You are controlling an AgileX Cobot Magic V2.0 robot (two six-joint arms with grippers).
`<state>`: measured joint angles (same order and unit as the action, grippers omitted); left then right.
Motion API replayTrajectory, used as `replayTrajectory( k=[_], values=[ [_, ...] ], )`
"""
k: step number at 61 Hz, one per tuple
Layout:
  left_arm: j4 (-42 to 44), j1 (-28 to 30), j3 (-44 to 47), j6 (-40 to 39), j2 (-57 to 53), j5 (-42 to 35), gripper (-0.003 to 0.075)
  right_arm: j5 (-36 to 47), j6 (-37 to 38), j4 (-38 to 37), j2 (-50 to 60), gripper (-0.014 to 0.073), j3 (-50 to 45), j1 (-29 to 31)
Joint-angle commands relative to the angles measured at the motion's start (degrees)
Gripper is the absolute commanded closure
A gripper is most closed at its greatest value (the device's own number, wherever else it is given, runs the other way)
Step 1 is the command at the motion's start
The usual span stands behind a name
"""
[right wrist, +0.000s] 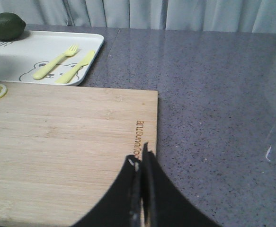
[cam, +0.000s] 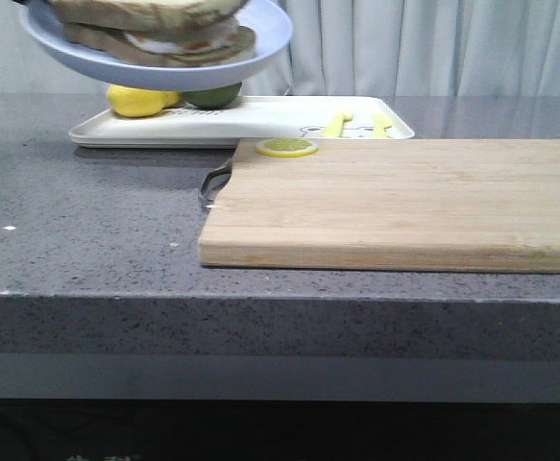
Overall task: Place bread and move sandwich to tray
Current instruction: 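Grip the plate rim with the left gripper and lift the plate, then lower the plate onto the white tray and open the left gripper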
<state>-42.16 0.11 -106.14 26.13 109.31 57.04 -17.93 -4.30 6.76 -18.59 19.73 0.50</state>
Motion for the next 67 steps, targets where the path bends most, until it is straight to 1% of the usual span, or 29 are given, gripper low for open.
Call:
replayTrajectory(
  k=[1,10,19,28,43,58,61,67],
  values=[
    [-6.0,-1.5,-9.8,-3.3,3.1,-0.8,0.0739,4.0,-0.5,0.2,-0.1,0.0671,1.5,0.1],
    [-5.9,-2.8,-22.2,-6.2,12.1,-0.5,0.0739,3.5,-0.5,0.2,-0.1,0.0671,1.5,0.1],
    [-5.9,-4.2,-33.2,-6.2,20.0,-0.5,0.0738,3.6,-0.5,0.2,-0.1,0.0671,1.5,0.1],
    [-5.9,-5.1,-39.5,-6.9,25.5,-1.0,0.0738,3.7,-0.5,0.2,-0.1,0.0671,1.5,0.1],
    [-4.2,-5.2,-39.8,-7.3,28.1,-5.5,0.0738,3.7,-0.5,0.2,-0.1,0.0671,1.5,0.1],
    [0.1,-5.2,-39.8,-8.3,28.6,-4.5,0.0734,3.7,-0.5,0.2,-0.1,0.0671,1.5,0.1],
    [0.3,-5.2,-39.8,-8.3,28.6,-3.9,0.0717,3.7,-0.5,0.2,-0.1,0.0671,1.5,0.1],
    [0.5,-5.2,-39.8,-8.3,28.6,-2.8,0.0657,3.7,-0.5,0.2,-0.1,0.0671,1.5,0.1]
  ],
)
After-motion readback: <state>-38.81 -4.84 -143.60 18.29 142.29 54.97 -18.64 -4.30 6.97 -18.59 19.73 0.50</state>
